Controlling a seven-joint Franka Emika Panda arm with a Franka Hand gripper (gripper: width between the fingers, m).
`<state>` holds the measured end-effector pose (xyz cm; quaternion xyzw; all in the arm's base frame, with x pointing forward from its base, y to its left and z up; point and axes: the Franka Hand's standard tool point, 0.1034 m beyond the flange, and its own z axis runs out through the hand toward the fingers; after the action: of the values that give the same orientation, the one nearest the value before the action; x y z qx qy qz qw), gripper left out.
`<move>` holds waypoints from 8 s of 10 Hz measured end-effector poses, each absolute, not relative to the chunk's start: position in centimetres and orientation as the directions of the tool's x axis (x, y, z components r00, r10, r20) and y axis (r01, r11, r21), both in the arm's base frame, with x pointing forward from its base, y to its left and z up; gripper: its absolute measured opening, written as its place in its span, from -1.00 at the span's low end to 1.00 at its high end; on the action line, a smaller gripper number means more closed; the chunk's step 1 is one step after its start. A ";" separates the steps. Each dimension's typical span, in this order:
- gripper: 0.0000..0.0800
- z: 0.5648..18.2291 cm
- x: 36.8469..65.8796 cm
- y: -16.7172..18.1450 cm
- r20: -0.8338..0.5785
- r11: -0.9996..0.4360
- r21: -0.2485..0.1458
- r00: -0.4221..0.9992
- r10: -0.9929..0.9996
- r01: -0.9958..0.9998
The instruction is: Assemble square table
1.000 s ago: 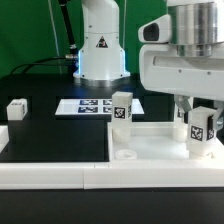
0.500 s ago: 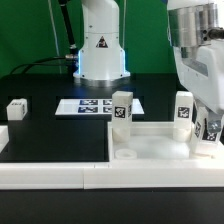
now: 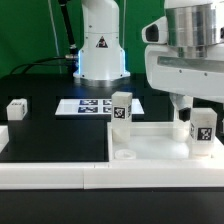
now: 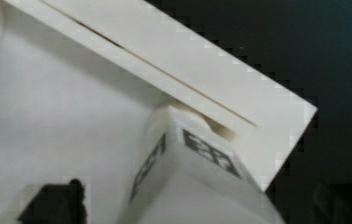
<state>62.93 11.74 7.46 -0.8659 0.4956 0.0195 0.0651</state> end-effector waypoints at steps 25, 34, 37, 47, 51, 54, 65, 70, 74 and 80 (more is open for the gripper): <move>0.57 6.8 62.5 12.3 -0.025 -0.384 -0.090 0.387 -0.922 -0.919; -0.10 7.2 63.2 11.9 0.052 -0.920 -0.046 0.918 -0.392 -0.390; -0.27 7.1 63.2 11.7 0.038 -0.794 -0.057 0.793 -0.608 -0.606; -0.14 7.0 63.1 12.1 -0.045 0.267 -0.051 -0.265 -0.963 -0.962; 0.60 6.1 62.5 12.1 -0.002 -0.236 -0.057 0.237 -0.972 -0.970; 0.62 6.1 62.5 12.1 0.016 -0.487 -0.054 0.487 -0.873 -0.872; -0.28 6.8 62.7 11.9 0.083 -0.848 -0.064 0.844 -0.530 -0.526; -0.28 6.8 62.9 11.5 0.017 -0.494 -0.102 0.495 -0.869 -0.864; -0.27 6.7 63.0 12.0 -0.093 0.111 -0.071 -0.104 -0.990 -0.991; -0.27 6.8 62.9 11.3 -0.089 0.399 -0.034 -0.394 -0.915 -0.916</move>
Offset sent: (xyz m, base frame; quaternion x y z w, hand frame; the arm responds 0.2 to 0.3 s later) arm 0.0111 -0.0042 -0.0002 -0.1094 0.0532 -0.5487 0.8271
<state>62.86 11.31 6.76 -0.5482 0.8350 0.0100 0.0467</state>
